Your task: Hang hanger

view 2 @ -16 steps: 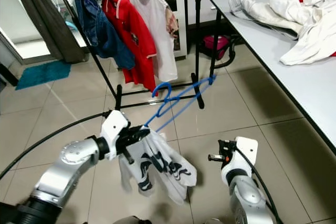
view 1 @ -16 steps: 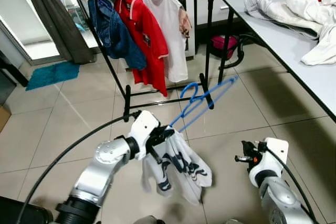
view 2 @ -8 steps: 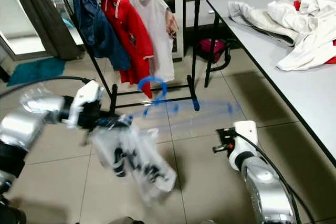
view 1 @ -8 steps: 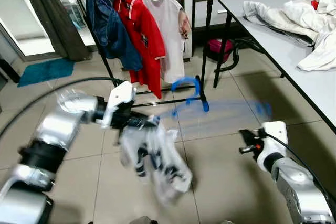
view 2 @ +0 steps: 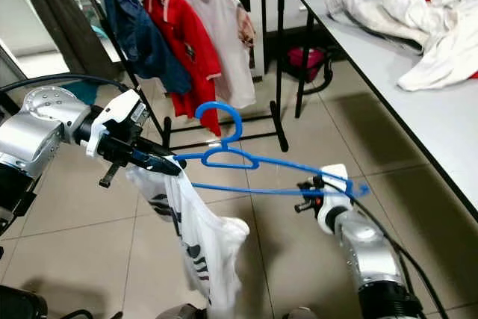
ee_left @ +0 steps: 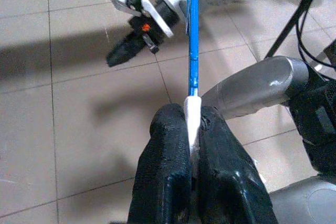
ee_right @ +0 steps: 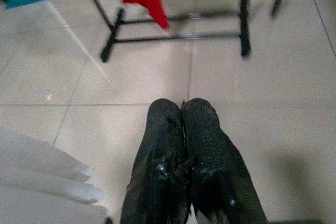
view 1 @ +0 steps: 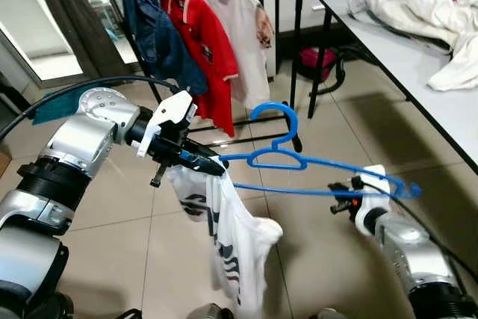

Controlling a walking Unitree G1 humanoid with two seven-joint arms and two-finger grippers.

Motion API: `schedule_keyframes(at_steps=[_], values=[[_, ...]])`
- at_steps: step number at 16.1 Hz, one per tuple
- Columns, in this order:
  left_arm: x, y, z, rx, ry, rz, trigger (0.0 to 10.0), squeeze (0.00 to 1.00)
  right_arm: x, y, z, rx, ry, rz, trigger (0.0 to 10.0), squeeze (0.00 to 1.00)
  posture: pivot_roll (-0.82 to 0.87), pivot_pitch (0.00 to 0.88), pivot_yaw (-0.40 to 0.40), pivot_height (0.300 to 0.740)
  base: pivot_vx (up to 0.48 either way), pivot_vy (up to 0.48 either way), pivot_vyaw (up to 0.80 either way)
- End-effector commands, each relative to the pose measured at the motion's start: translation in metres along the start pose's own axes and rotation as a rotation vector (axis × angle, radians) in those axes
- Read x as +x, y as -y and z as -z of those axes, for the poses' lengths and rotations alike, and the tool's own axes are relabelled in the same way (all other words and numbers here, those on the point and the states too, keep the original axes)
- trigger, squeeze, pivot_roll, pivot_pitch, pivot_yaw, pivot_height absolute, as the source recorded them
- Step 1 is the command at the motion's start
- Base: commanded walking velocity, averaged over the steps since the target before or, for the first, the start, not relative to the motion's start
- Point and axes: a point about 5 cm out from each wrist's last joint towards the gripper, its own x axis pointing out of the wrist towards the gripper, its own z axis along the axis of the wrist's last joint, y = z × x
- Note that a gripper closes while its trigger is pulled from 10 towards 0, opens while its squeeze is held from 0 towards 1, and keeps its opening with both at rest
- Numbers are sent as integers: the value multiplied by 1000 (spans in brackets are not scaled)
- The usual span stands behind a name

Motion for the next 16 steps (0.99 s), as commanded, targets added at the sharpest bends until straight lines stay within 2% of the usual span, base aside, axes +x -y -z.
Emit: schedule_keyframes(at_steps=[1,2,3,5,7,9,10,11,12,14,16], values=[[-14,-2,-2,2,0,-45,0,0,1,3,8,61,-16,45,10000,533,39,128,181,740,0,0,0],[-19,-2,-1,-3,13,-62,0,0,-1,6,13,111,-13,66,10000,949,41,130,183,740,0,0,0],[-23,-1,-2,-17,34,-73,0,0,-3,6,16,144,-5,59,10000,1000,43,133,184,740,0,0,0],[-26,1,0,-26,62,-83,0,0,-7,-7,18,166,37,-83,10000,1000,41,123,178,740,0,0,0],[-25,2,4,-33,60,-83,0,0,-8,-10,19,160,47,-108,10000,1000,36,111,174,740,0,0,0],[-13,-4,36,-52,-49,-350,0,0,-28,1,17,174,70,50,10000,1000,2,64,173,740,0,0,0],[-4,-4,49,-123,-17,-467,0,0,-41,-2,18,193,96,94,10000,1000,-12,49,173,740,0,0,0],[7,-1,59,-201,36,-540,0,0,-54,-8,19,218,118,133,10000,776,-35,27,175,740,0,0,0],[21,3,68,-271,91,-613,0,0,-67,-17,22,235,121,188,10000,0,-54,7,180,740,0,0,0],[43,9,77,-356,184,-745,0,0,-84,-30,18,272,151,289,10000,0,-79,0,185,740,0,0,0],[59,17,86,-411,209,-859,0,0,-91,-40,7,283,198,339,10000,0,-101,0,190,740,0,0,-375]])
